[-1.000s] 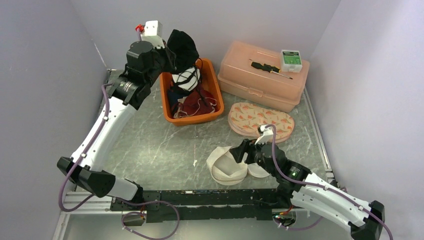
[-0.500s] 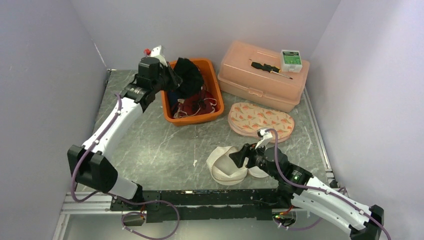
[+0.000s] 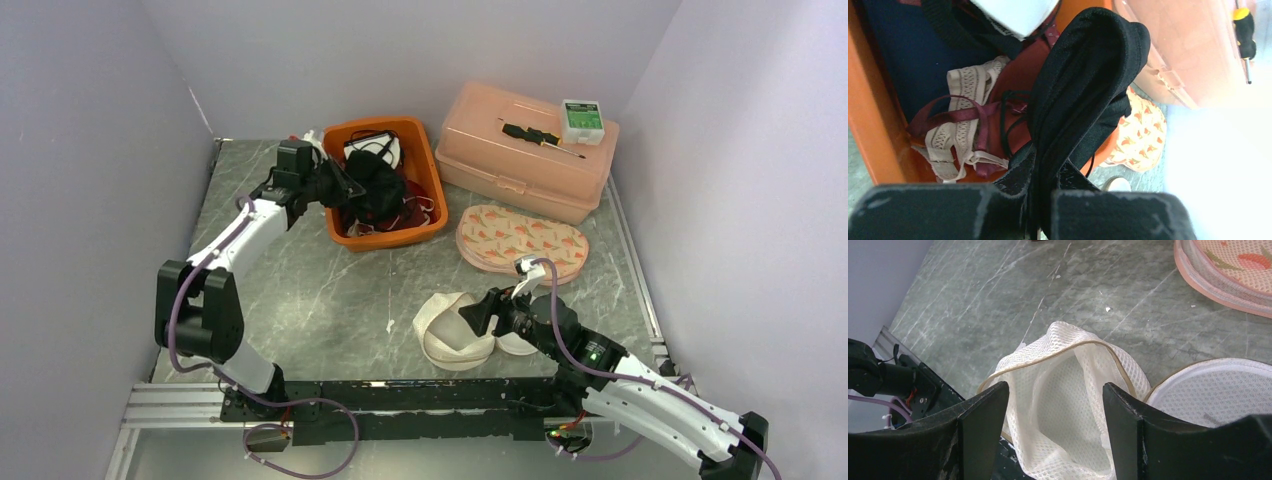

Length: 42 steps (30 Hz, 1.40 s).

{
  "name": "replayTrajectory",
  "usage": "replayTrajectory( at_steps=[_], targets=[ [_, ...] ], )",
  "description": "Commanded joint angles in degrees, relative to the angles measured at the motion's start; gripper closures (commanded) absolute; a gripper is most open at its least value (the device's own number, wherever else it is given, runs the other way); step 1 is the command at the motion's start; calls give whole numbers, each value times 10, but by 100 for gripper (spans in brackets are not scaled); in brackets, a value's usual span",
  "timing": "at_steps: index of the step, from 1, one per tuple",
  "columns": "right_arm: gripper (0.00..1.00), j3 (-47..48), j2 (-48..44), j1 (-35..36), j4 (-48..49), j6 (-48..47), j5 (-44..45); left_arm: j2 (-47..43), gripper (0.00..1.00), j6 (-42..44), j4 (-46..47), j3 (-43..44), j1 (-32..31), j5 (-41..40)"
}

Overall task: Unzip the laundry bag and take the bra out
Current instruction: Place the bra in the bin.

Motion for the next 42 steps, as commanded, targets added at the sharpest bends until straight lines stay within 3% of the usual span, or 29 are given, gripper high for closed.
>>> replayTrajectory(
  at_steps=[1, 12, 18, 26, 30, 38, 39, 42],
  targets=[
    [28, 7, 0, 0, 18, -12, -8, 22, 97, -5, 52, -21, 17, 26],
    [29, 4, 17, 0, 36, -10, -8, 57, 97, 15, 65, -38, 18, 24],
    [29, 8, 31, 0, 43, -14, -6, 69, 97, -22, 111, -83, 17, 45],
    [29, 5, 24, 0, 36, -10, -3, 85, 96, 1, 81, -65, 2, 31],
    [29, 7, 21, 0, 29, -11, 0, 86, 78, 13, 52, -54, -6, 13],
    [29, 26, 13, 0, 7, -17, 9, 47, 22, 38, -34, -37, -22, -65],
    [29, 27, 11, 0, 3, -17, 10, 34, 10, 39, -46, -38, -22, -75],
    [29, 31, 3, 0, -6, -19, 16, -9, 6, 43, -80, -35, -23, -97]
  ],
)
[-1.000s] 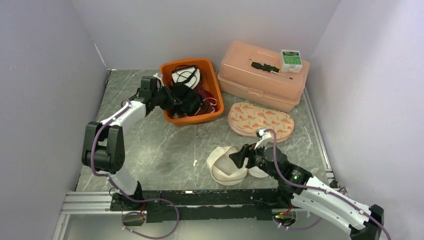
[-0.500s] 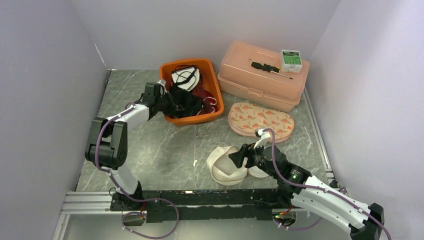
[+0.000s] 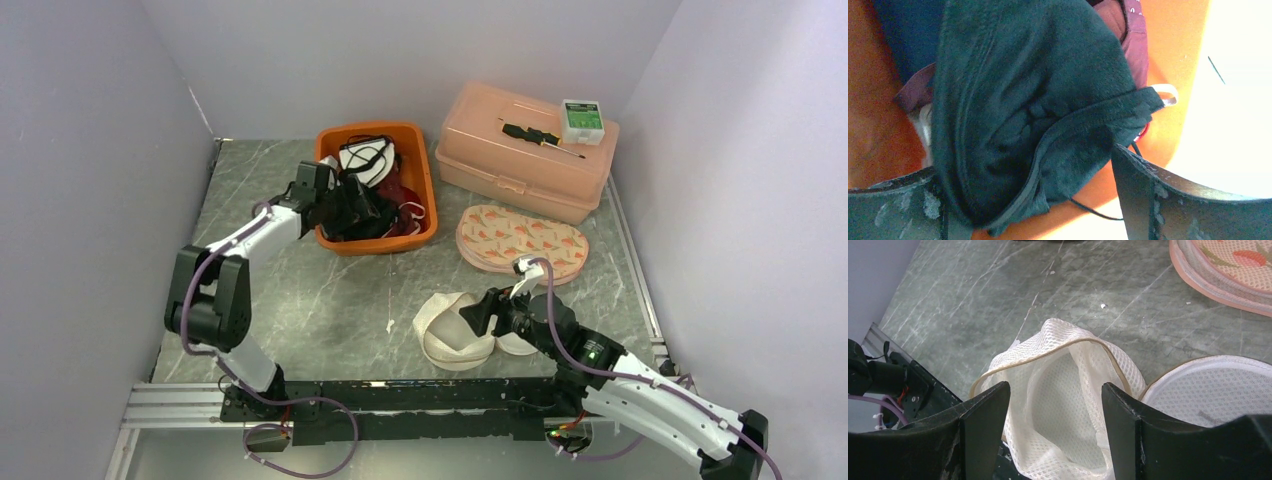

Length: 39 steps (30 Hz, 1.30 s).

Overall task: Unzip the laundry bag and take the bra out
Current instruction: Place the bra in the bin.

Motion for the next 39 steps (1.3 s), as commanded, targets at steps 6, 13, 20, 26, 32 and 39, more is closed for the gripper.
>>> replayTrajectory(
  at_steps=[6, 13, 20, 26, 32, 39],
  targets=[
    [29, 40, -12, 0, -13, -24, 20, -173, 6, 34, -116, 36, -5, -69],
    [29, 38, -9, 0, -3, -26, 20, -209, 9, 64, -109, 86, -31, -21],
    [30, 27, -4, 0, 8, -15, 7, -117, 64, 62, -44, 106, -36, -7],
    [30, 24, -22, 0, -13, -11, 12, -37, 97, 39, -48, 93, -33, -68],
    [30, 13, -38, 0, -18, -7, 18, -9, 97, -1, -22, 50, -20, -106],
    [30, 3, -47, 0, -19, 1, 23, 46, 97, -16, -6, 45, -9, -120]
  ],
)
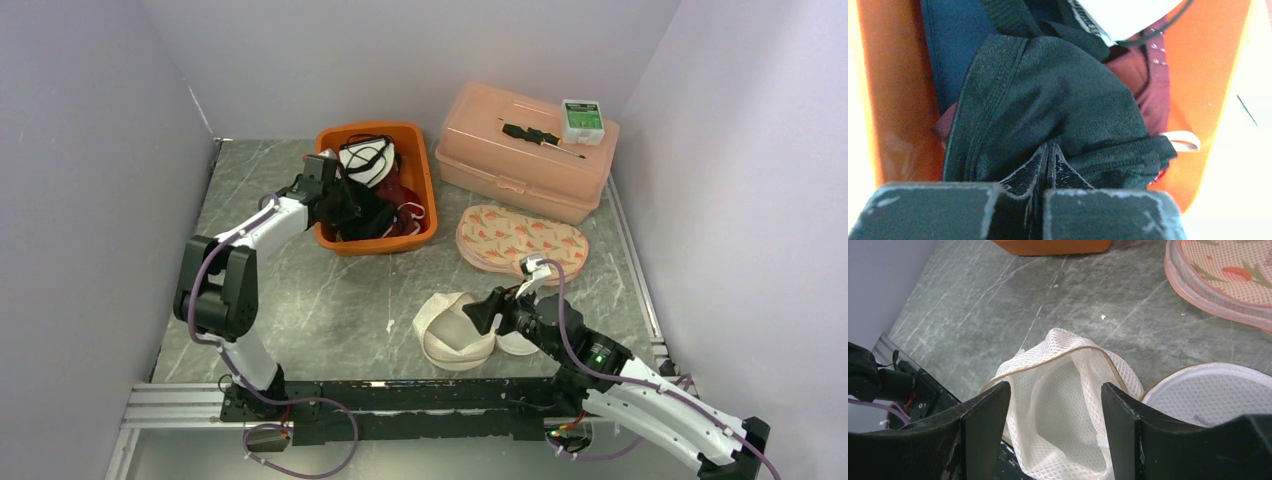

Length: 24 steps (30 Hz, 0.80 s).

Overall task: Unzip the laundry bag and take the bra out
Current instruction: Place the bra in the bin.

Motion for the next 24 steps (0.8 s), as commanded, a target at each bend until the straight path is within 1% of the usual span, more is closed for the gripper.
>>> replayTrajectory(
  at_steps=[1, 6, 8, 10, 11, 13, 15, 16, 17, 18, 19, 21, 22, 24],
  targets=[
    [30, -6, -9, 1, -2, 6, 13, 38, 97, -23, 36, -2, 6, -9],
    [29, 0, -5, 0, -7, 5, 20, 59, 97, -28, 45, 0, 6, 1],
    [29, 4, -3, 0, -10, 3, 21, 42, 97, -26, 45, -4, 4, 9],
    [28, 9, -1, 0, -14, 1, 26, 4, 96, -26, 43, -10, 0, 12],
    [28, 11, 0, 0, -15, -1, 29, -19, 91, -26, 40, -13, -2, 16],
    [27, 18, 1, 0, -19, -5, 35, -75, 75, -22, 29, -17, -9, 22],
    [27, 23, 2, 0, -22, -9, 40, -125, 48, -9, 0, -7, -21, 25],
    [27, 27, 1, 0, -23, -12, 43, -145, 37, 1, -25, 7, -33, 19],
    [27, 30, 1, 0, -26, -13, 47, -162, 27, 10, -71, 26, -48, 8],
    [26, 35, 0, 0, -31, -15, 53, -176, 21, 19, -116, 47, -70, -13],
    [26, 39, -3, 0, -36, -15, 59, -193, 18, 27, -160, 61, -94, -32],
    [25, 40, -12, 0, -42, -10, 73, -227, 13, 26, -219, 60, -149, -72],
    [25, 38, -19, 0, -41, -1, 85, -247, 8, 16, -222, 43, -166, -74],
    [25, 26, -31, 0, -36, 28, 120, -291, 6, -7, -205, -11, -192, -47]
  ],
)
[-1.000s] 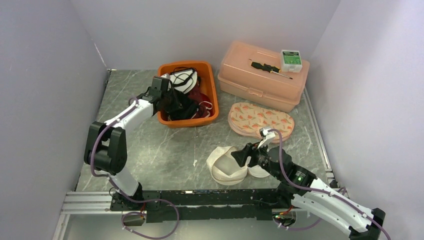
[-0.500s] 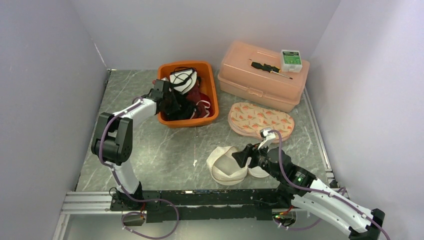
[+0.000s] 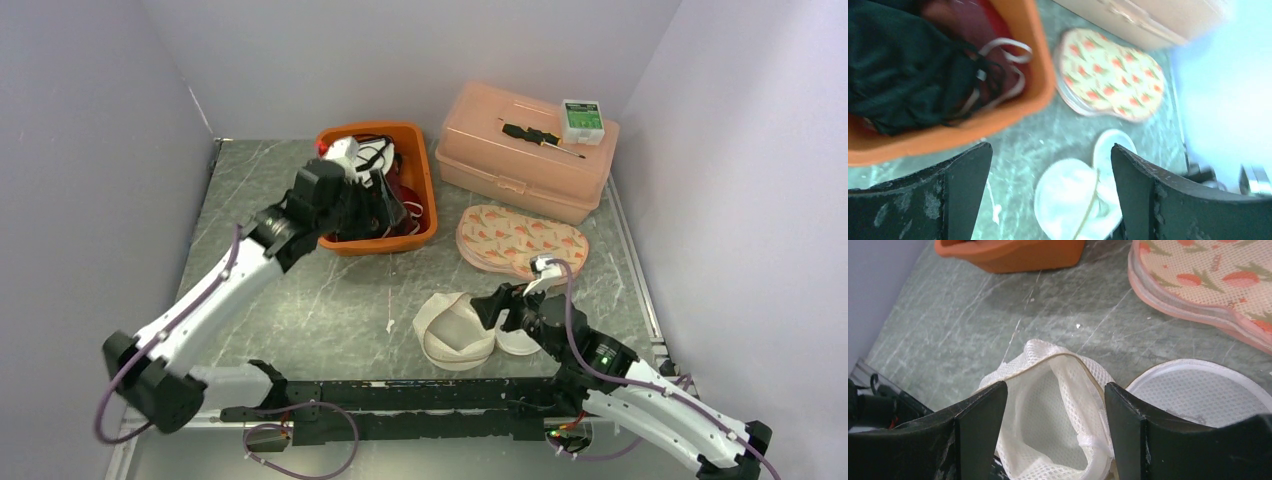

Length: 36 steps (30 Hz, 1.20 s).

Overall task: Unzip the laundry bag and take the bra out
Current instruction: Place the bra in the bin, then close the laundry bag at the center of the board.

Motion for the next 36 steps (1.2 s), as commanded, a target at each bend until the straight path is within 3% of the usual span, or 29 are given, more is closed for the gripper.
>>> replayTrajectory(
  at_steps=[1, 5, 11, 18, 25, 30, 36],
  targets=[
    [25, 6, -30, 0, 12, 32, 69, -81, 6, -23, -68, -83, -66, 4],
    [25, 13, -19, 0, -1, 35, 64, -115, 6, -50, -14, -175, -171, 31],
    [25, 19, -7, 0, -19, 38, 63, -95, 6, -80, 52, -215, -333, -54],
    [26, 11, -11, 0, -16, 45, 46, -3, 7, -77, 39, -190, -386, -89],
    [27, 10, 12, 0, -2, 52, 32, 88, 45, -104, -26, -148, -391, -161],
    [27, 14, 23, -1, 4, 56, 27, 89, 95, -129, -70, -134, -391, -225],
    [26, 40, 47, -1, 10, 55, 10, -39, 97, -166, -94, -193, -390, -310]
  ],
)
